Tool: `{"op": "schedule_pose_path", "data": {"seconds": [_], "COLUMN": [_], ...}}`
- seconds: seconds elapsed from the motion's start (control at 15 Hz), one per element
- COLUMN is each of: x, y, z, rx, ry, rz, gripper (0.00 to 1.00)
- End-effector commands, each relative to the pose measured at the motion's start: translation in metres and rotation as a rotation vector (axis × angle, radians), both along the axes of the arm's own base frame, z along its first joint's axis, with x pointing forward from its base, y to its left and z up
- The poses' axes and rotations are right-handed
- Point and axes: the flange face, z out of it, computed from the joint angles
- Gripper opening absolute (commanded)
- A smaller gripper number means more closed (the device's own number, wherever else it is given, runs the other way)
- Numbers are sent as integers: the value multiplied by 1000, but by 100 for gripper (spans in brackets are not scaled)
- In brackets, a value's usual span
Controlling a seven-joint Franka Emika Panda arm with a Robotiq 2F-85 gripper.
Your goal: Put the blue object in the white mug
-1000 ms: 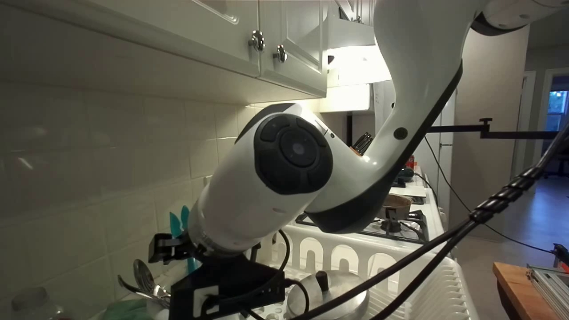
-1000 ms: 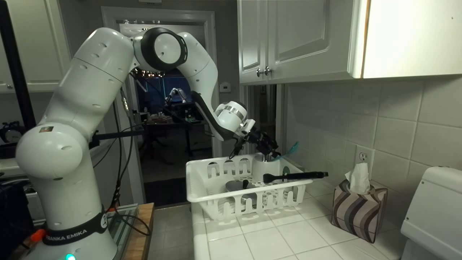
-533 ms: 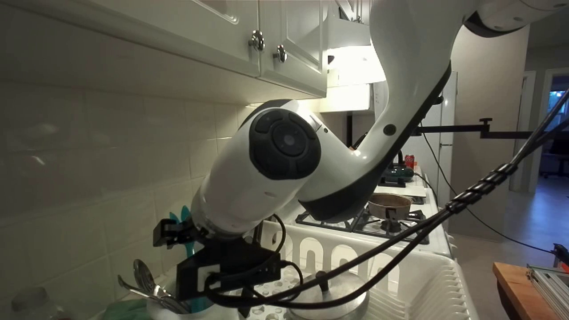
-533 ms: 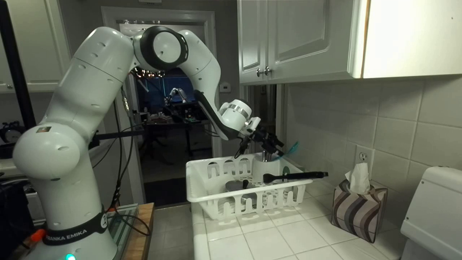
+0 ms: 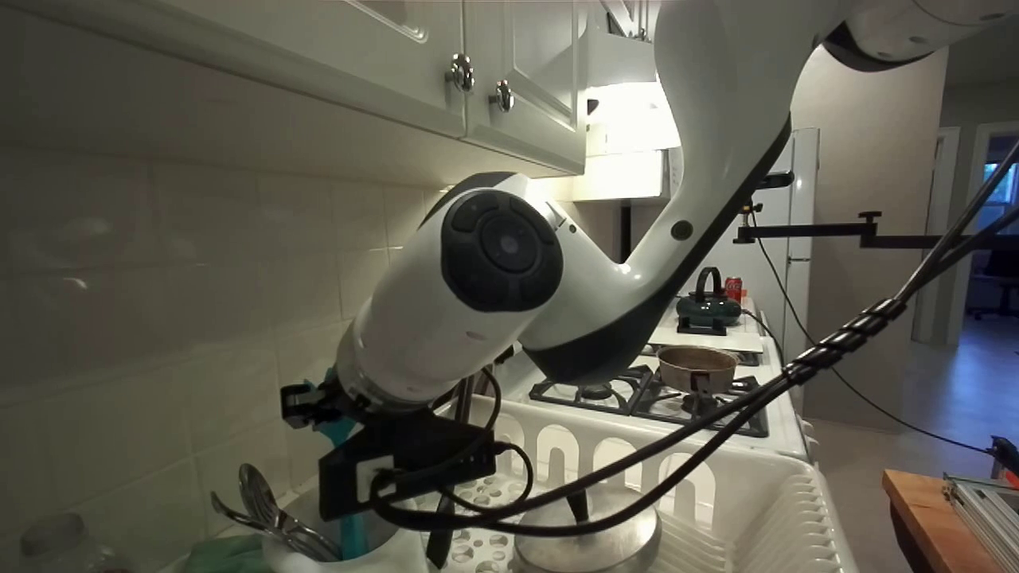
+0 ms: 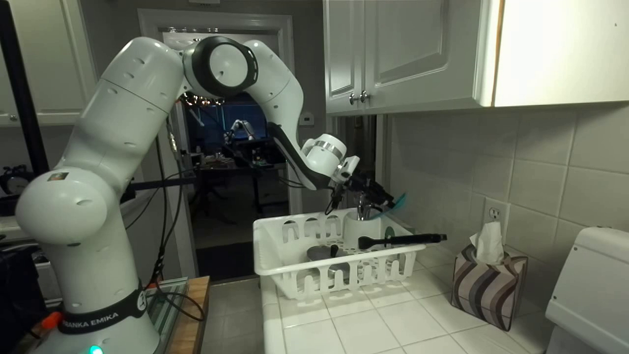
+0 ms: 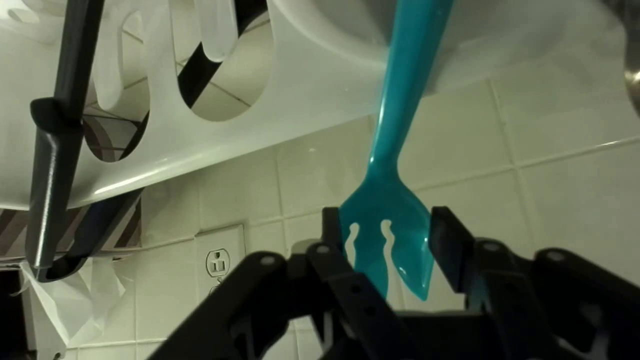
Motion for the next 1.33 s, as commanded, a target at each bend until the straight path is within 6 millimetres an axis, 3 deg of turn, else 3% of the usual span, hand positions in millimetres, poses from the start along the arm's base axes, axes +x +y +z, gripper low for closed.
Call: {"op": "schedule_pose_path", "data": {"seconds": [0.0,0.13,0.27,0.33,0.47,1.07,1.27], "x": [6,6,5,3,1,3,5], "y": [6,7,8,9,10,13,14], "z": [-6,-8,-9,-7,-4,-12,-17], "rx": [-9,-9,-10,-7,2,-46,-68], "ry": [7,16,19,19,18,45,54], "rz": [49,55,60,62,70,100,111], "gripper": [21,7,0,29,33,94,100]}}
